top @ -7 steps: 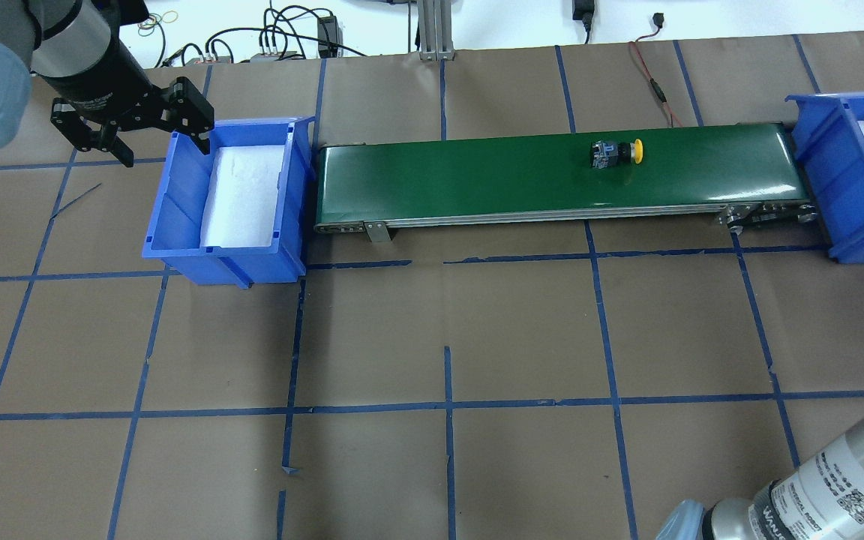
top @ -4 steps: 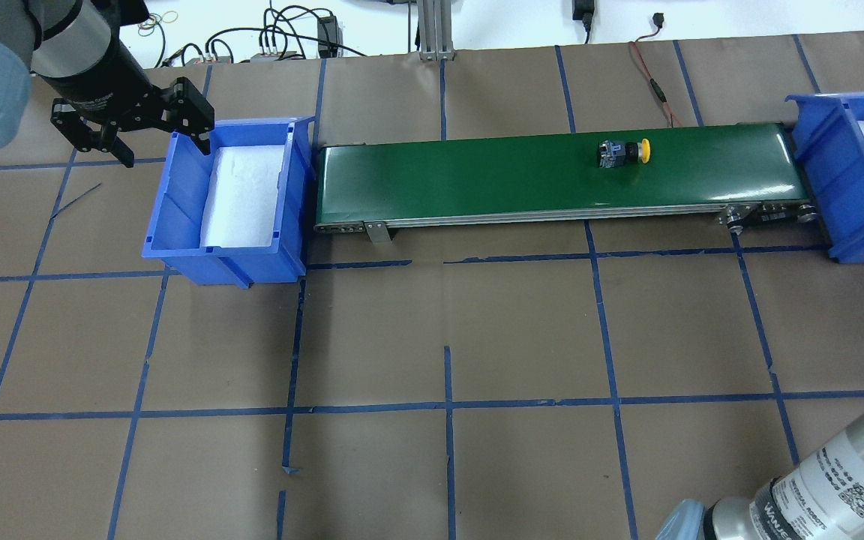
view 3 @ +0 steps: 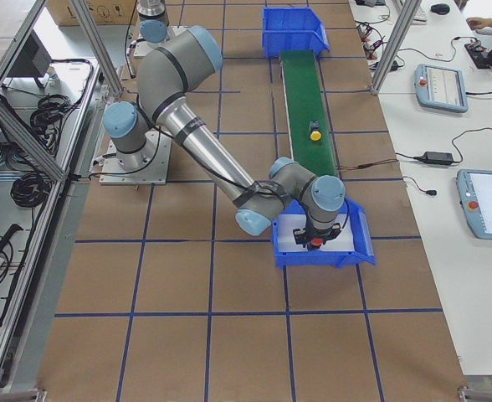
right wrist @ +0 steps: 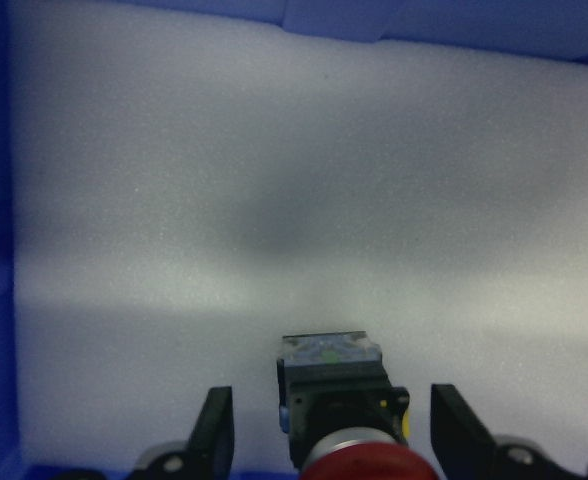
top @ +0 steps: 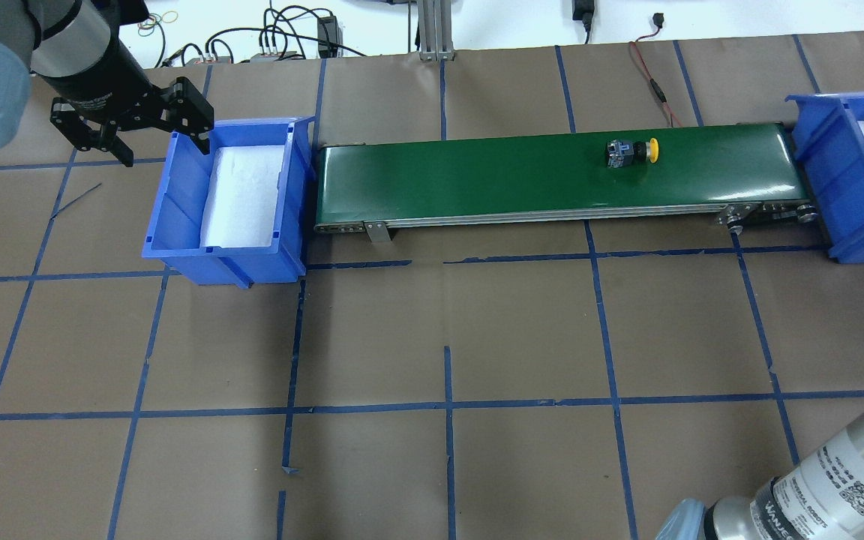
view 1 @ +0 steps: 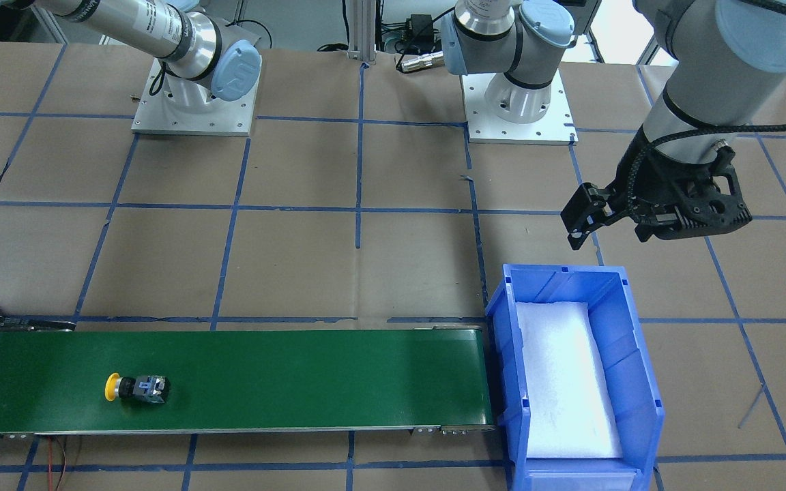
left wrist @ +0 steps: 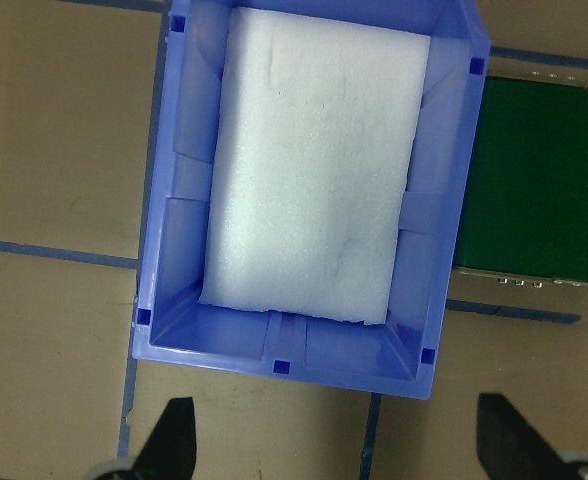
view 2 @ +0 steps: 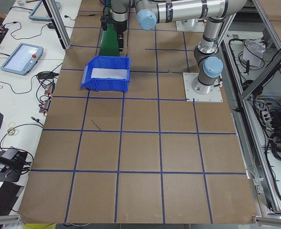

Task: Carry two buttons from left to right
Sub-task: 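Release the red button in the bin and raise the right gripper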

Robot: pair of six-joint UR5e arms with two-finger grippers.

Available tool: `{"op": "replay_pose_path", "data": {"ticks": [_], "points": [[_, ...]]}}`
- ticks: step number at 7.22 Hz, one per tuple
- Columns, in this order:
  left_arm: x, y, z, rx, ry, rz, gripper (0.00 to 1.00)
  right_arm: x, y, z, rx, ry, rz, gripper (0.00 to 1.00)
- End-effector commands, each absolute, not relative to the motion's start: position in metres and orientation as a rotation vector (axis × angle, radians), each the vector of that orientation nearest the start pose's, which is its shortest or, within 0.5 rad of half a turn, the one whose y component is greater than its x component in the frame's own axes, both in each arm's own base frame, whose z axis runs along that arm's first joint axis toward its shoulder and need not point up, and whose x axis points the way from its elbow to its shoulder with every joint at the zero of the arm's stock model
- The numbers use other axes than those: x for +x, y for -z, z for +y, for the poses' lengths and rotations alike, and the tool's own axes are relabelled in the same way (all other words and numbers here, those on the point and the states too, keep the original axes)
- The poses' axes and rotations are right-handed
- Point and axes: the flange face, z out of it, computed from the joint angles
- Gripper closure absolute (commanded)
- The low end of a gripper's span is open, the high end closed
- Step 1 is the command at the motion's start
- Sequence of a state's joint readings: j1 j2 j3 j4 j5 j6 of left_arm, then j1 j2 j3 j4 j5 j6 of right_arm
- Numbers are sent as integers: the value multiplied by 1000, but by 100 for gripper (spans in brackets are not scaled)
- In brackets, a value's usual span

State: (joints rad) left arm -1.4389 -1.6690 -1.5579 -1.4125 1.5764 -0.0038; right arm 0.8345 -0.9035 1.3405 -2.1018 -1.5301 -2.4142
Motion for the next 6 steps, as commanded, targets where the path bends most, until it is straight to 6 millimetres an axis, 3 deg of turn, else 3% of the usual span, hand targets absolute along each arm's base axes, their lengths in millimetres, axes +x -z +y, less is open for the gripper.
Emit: {"op": "replay_pose_path", "data": {"ticks": [1,2,3,4,6], "points": [[-60,-460,-552,-214,117,3126,0,-386,-262,-630,-2444,62,2192,0],[-59,-460,-552,-216,117,3124,0,-379,-293,-627,-2474,68,2210,0],[-59,-461,-552,-216,117,3122,0,-352,-312,-632,-2508,74,2176,0],[-59,-460,-552,-216,117,3121,0,-304,-324,-650,-2528,91,2146,0],[-59,-460,-552,-216,117,3119,0,-220,-325,-676,-2482,107,2125,0]]}}
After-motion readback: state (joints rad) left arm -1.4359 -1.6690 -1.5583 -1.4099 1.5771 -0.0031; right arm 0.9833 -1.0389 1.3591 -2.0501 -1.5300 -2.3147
